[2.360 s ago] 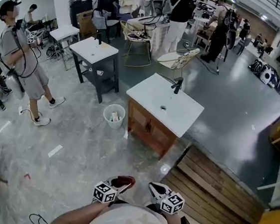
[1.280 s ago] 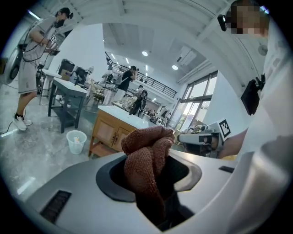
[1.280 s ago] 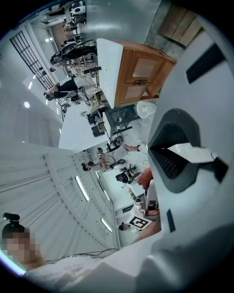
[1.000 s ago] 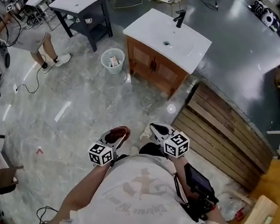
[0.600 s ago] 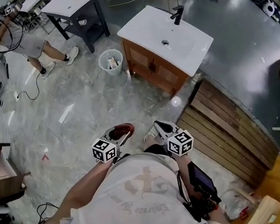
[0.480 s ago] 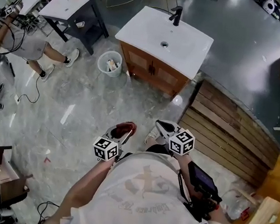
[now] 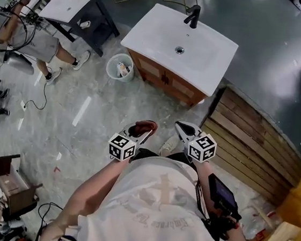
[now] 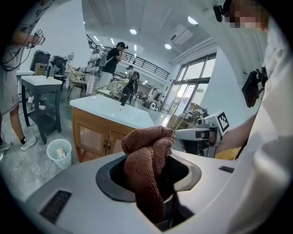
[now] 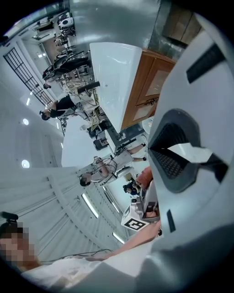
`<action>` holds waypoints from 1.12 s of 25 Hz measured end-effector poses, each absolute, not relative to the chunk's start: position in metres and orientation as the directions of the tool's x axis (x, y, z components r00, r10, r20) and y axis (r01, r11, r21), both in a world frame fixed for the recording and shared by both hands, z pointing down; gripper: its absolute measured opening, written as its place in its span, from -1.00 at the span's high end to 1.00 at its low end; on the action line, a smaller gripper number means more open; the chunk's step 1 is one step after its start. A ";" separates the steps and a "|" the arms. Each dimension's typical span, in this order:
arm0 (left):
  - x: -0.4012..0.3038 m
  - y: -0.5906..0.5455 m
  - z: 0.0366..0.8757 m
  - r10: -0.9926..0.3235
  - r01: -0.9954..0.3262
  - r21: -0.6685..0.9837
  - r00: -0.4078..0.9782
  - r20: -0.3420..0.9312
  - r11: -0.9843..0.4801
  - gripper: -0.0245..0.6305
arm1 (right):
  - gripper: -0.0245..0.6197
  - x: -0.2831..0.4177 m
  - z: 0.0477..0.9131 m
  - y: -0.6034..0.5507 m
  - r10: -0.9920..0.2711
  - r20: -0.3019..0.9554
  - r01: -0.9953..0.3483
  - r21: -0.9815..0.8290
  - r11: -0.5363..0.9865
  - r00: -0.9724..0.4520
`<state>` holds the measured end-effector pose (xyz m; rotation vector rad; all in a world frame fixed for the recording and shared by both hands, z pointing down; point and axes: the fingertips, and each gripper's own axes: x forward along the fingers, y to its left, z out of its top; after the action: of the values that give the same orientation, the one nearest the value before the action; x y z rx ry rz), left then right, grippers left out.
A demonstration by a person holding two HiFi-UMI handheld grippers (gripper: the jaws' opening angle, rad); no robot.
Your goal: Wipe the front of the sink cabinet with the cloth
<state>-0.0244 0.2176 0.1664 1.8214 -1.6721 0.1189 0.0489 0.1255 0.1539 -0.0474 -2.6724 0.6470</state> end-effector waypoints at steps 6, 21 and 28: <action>-0.033 0.182 0.174 -0.834 -0.921 0.389 0.204 0.512 0.013 0.40 | 0.89 0.047 0.165 0.097 0.093 0.361 -0.097 -0.475 0.875 -0.928; -0.075 0.125 0.184 -0.788 -0.903 0.416 0.334 0.517 -0.109 0.40 | 0.89 0.041 0.189 0.067 -0.134 0.431 -0.344 -0.456 0.821 -0.892; -0.093 0.108 0.213 -0.748 -0.887 0.433 0.393 0.535 -0.157 0.40 | 0.89 0.034 0.215 0.071 -0.182 0.492 -0.431 -0.458 0.778 -0.851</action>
<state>-0.0928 0.1083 0.2131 1.9466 -1.3989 0.2522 0.0344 0.0707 0.2150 0.4624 -2.5438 0.8003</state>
